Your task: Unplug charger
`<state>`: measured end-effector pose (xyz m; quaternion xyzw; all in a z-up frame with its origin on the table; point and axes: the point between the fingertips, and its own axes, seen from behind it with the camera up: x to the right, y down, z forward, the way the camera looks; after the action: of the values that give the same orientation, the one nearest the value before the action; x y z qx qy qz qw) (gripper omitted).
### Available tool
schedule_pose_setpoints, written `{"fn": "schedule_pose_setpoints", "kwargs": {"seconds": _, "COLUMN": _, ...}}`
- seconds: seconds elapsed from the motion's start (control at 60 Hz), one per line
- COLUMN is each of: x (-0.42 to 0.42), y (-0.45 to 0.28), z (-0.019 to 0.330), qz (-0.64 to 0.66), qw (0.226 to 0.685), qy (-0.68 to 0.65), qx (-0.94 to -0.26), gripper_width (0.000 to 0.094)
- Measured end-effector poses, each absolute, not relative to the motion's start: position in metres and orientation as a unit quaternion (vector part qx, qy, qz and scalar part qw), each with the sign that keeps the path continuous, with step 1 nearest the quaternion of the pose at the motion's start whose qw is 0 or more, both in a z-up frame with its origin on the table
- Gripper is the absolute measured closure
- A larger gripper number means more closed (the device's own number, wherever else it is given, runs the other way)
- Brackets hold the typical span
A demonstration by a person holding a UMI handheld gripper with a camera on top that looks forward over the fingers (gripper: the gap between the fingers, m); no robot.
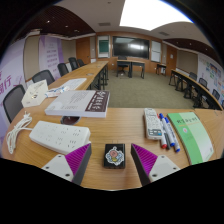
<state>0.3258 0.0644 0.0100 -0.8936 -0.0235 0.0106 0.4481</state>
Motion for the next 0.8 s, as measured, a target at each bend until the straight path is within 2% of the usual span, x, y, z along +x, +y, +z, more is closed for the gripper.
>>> {"fn": "schedule_pose_setpoints", "kwargs": {"seconds": 0.033, "x": 0.327, "y": 0.057, "z": 0.011, "qz": 0.006, "qw": 0.443, "qy": -0.023, "qx": -0.896, "gripper_width": 0.0076}}
{"fn": "schedule_pose_setpoints", "kwargs": {"seconds": 0.067, "x": 0.329, "y": 0.049, "z": 0.014, "qz": 0.002, "qw": 0.439, "qy": -0.021, "qx": -0.898, "gripper_width": 0.0072}}
{"fn": "schedule_pose_setpoints", "kwargs": {"seconds": 0.217, "x": 0.334, "y": 0.014, "z": 0.045, "qz": -0.027, "qw": 0.445, "qy": -0.001, "qx": -0.895, "gripper_width": 0.0076}}
{"fn": "schedule_pose_setpoints", "kwargs": {"seconds": 0.483, "x": 0.317, "y": -0.076, "z": 0.126, "qz": -0.064, "qw": 0.476, "qy": 0.025, "qx": -0.877, "gripper_width": 0.0075}}
{"fn": "schedule_pose_setpoints", "kwargs": {"seconds": 0.8, "x": 0.294, "y": -0.178, "z": 0.185, "qz": -0.084, "qw": 0.484, "qy": 0.032, "qx": -0.87, "gripper_width": 0.0081}}
